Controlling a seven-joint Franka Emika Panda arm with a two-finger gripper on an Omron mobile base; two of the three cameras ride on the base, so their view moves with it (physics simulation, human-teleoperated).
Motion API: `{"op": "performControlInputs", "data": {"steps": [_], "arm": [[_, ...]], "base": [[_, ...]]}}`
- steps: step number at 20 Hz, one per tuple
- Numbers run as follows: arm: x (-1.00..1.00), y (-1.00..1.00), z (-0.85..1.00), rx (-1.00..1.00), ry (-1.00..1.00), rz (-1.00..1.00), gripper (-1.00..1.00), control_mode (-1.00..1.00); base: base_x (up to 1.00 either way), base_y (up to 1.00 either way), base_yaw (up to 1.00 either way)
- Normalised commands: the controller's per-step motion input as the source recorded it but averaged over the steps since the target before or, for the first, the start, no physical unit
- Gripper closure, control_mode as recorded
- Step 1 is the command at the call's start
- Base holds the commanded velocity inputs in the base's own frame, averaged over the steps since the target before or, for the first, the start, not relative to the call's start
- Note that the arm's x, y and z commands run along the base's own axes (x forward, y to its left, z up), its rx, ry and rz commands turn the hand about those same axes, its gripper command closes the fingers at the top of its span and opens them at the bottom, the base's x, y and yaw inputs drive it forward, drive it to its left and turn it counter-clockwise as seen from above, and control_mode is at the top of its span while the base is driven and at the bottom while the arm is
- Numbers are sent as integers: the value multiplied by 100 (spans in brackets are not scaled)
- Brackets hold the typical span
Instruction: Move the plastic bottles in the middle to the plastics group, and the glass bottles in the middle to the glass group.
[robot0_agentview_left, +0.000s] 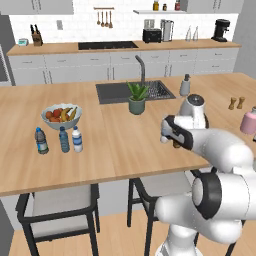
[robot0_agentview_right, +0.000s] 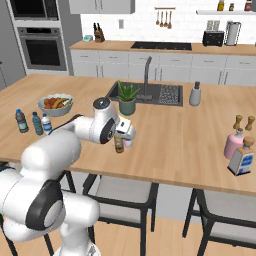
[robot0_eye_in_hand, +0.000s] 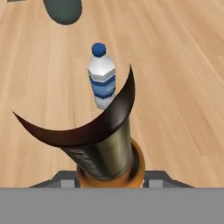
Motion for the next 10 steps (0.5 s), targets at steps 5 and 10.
{"op": "performControlInputs", "data": {"steps": [5, 10], "arm": [[3, -100, 13, -1, 3, -3, 100, -100], [10, -100, -1, 0, 0, -1, 100, -100]], "base": [[0, 0, 0], [0, 0, 0]]}}
